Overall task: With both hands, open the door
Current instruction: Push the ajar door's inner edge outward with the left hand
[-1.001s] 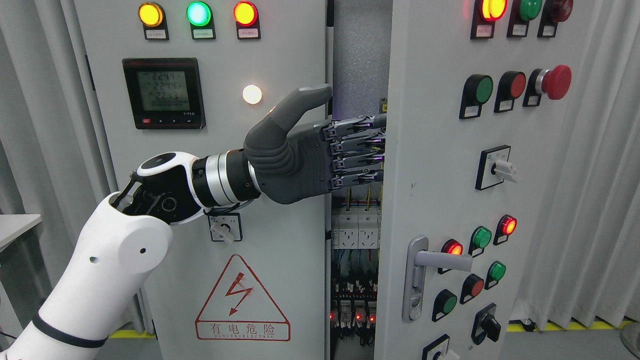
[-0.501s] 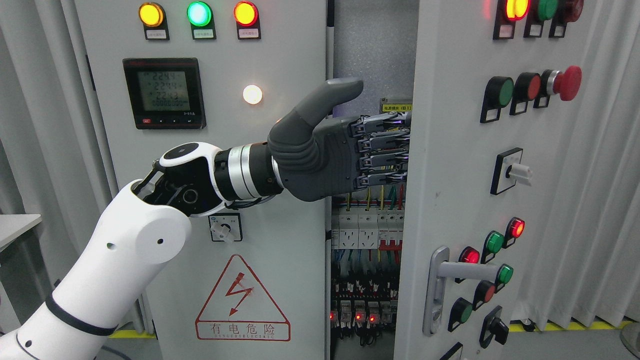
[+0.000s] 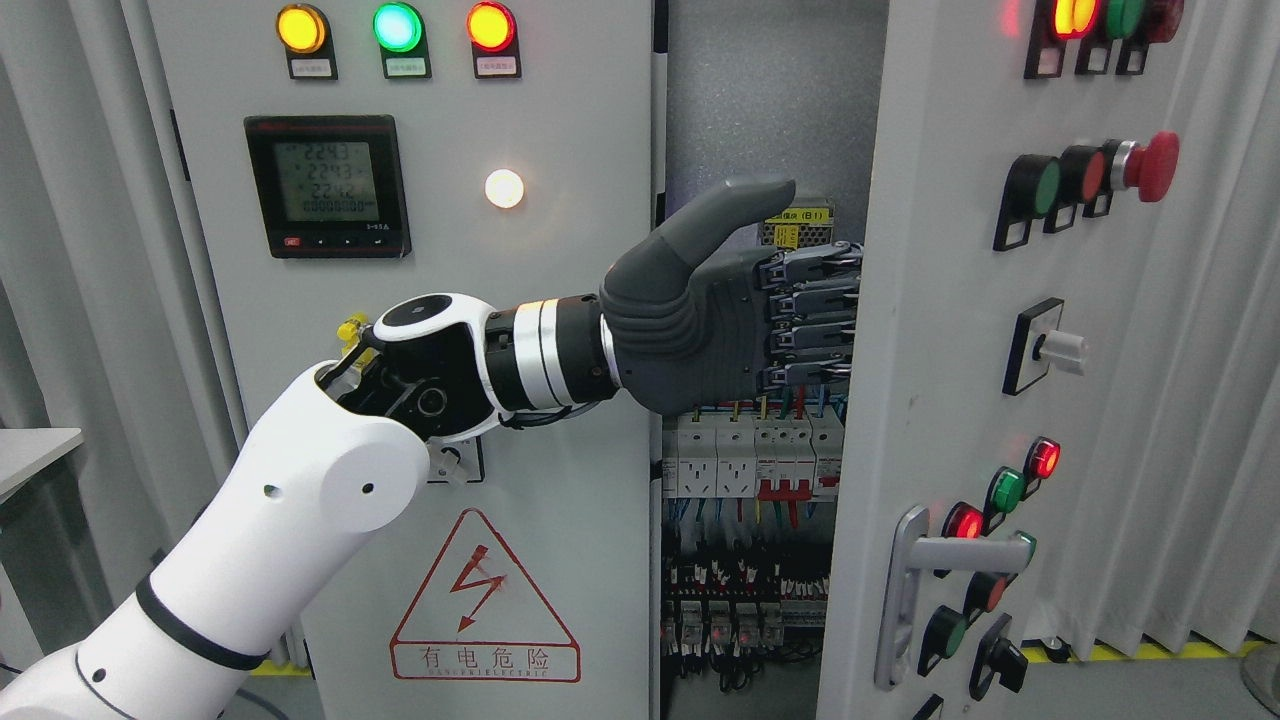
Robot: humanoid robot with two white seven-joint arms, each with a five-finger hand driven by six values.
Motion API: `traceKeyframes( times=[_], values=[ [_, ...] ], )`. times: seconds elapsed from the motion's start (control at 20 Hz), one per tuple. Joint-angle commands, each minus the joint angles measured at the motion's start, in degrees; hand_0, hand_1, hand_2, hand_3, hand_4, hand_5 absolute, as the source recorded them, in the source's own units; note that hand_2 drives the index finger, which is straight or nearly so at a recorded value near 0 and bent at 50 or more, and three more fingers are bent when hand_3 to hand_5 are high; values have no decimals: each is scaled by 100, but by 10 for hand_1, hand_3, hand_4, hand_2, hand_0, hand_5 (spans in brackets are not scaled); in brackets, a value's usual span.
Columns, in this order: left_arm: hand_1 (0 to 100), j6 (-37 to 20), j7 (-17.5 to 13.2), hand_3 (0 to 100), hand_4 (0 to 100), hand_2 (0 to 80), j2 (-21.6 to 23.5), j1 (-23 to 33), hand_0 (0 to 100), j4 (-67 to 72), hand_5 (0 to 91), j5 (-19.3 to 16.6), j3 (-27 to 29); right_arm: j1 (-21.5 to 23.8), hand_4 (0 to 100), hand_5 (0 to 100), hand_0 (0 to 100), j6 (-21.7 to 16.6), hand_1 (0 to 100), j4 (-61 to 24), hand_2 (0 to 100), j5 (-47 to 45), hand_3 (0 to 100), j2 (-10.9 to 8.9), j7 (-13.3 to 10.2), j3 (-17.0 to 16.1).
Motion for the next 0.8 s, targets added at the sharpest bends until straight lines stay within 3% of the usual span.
traceKeyframes(
  times=[0.0, 0.55, 0.75],
  values=[
    [0, -8, 20, 27, 38, 27, -340, -58, 295, 44, 0, 3, -289, -176, 0, 0, 219, 3, 0, 0, 0, -35, 0, 0, -2, 0],
    [0, -166, 152, 27, 38, 27, -692, -365, 295, 35, 0, 29, -508, -176, 0, 0, 219, 3, 0, 0, 0, -35, 0, 0, -2, 0],
    [0, -272, 187, 27, 38, 28, -762, -532, 295, 26, 0, 266, -596, -176, 0, 0, 219, -6, 0, 0, 0, -35, 0, 0, -2, 0]
  ],
)
